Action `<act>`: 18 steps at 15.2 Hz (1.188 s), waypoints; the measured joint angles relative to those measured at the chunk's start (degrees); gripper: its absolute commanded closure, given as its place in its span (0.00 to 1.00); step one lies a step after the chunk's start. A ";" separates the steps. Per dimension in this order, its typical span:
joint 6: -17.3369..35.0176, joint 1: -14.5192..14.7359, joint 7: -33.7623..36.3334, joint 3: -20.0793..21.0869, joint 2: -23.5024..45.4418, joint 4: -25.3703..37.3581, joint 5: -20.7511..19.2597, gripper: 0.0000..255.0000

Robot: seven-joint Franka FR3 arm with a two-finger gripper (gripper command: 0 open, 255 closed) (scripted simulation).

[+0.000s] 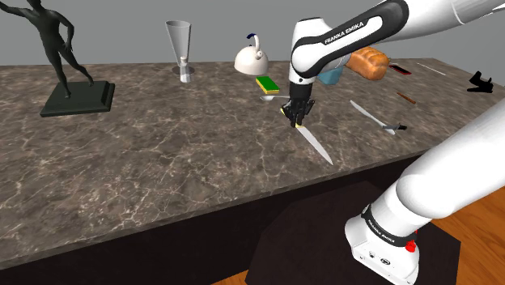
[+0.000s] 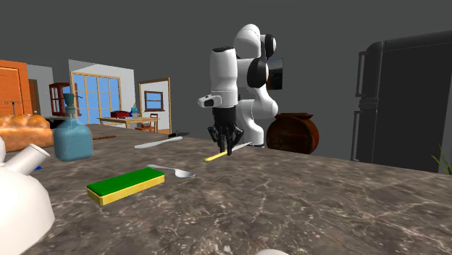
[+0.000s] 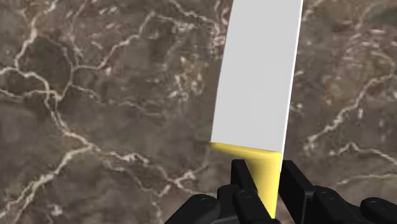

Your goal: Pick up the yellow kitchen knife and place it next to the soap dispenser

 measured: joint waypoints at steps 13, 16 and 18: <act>-10.54 0.05 -0.57 -0.05 -5.11 5.46 0.35 1.00; -13.15 0.10 -0.61 -0.01 -5.79 7.38 0.42 1.00; -14.51 0.07 -0.73 -0.05 -6.28 8.25 0.42 1.00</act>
